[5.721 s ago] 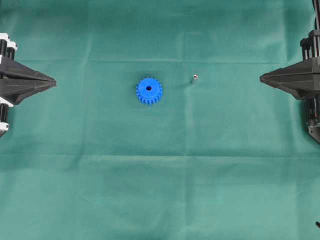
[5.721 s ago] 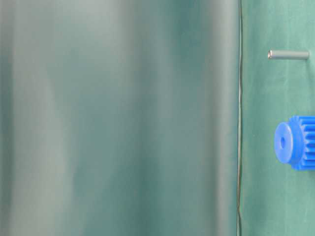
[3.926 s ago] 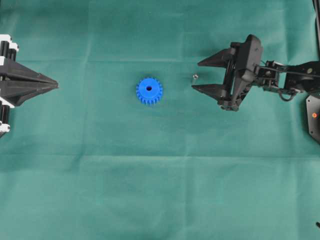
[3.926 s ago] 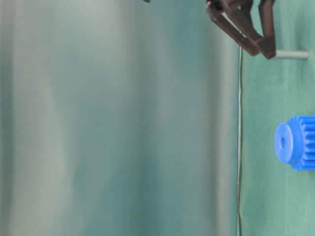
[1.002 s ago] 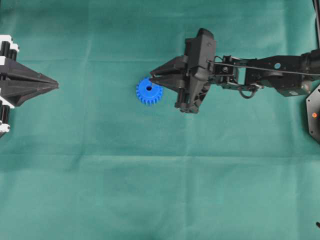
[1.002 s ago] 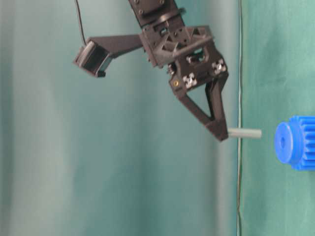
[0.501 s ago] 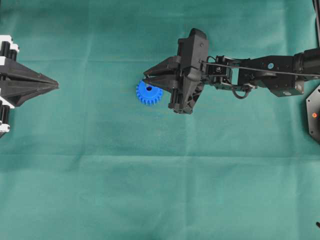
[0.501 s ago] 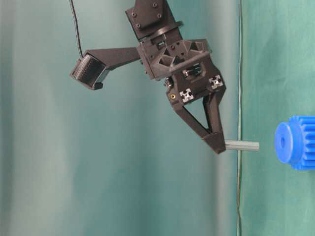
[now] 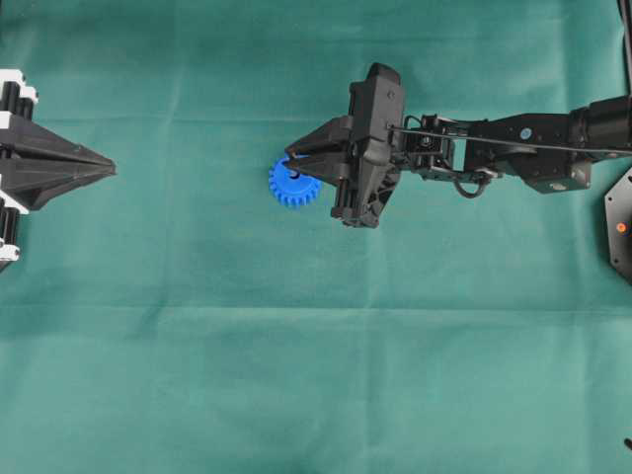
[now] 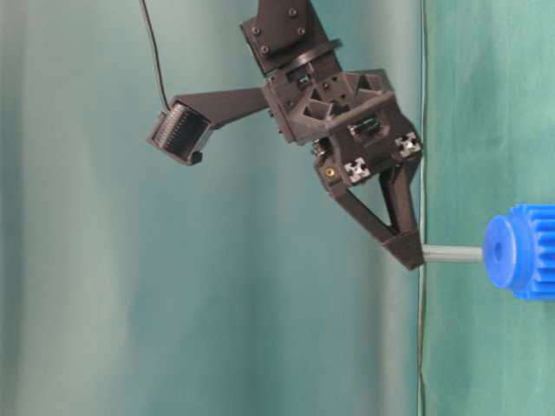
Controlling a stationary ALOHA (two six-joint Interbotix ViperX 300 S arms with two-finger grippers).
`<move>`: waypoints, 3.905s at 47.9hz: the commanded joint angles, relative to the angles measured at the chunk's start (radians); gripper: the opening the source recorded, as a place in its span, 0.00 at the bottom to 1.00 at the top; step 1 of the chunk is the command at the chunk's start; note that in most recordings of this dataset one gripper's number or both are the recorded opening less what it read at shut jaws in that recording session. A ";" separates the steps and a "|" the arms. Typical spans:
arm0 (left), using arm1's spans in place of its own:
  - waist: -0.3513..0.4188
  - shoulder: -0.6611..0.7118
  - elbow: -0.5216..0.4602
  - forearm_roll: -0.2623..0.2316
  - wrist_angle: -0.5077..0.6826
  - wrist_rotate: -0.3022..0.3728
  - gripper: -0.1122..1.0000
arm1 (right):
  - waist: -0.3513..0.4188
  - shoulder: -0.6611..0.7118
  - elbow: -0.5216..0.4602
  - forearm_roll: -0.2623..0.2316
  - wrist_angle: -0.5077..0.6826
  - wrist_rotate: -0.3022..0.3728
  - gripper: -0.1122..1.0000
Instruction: Insert the shaft placed at a random location into the center hole of the small gear at another random location.
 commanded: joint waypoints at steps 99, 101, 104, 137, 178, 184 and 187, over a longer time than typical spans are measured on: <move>-0.003 0.008 -0.018 0.003 -0.005 0.000 0.10 | -0.003 0.118 -0.015 0.003 -0.081 -0.009 0.22; -0.003 0.008 -0.018 0.003 -0.005 0.000 0.10 | -0.003 0.118 -0.015 0.005 -0.081 -0.009 0.23; -0.003 0.008 -0.018 0.003 -0.005 0.000 0.10 | -0.003 0.117 -0.015 0.003 -0.080 -0.011 0.25; -0.003 0.008 -0.018 0.003 -0.005 -0.002 0.10 | 0.009 -0.044 0.003 0.000 -0.023 -0.015 0.80; -0.003 0.008 -0.018 0.003 -0.005 -0.002 0.10 | 0.009 -0.255 0.141 -0.003 0.006 -0.015 0.80; -0.003 0.008 -0.018 0.003 -0.005 -0.002 0.10 | 0.009 -0.299 0.183 0.000 0.006 -0.014 0.80; -0.003 0.008 -0.017 0.003 -0.005 -0.002 0.10 | 0.009 -0.319 0.202 0.000 0.006 -0.014 0.80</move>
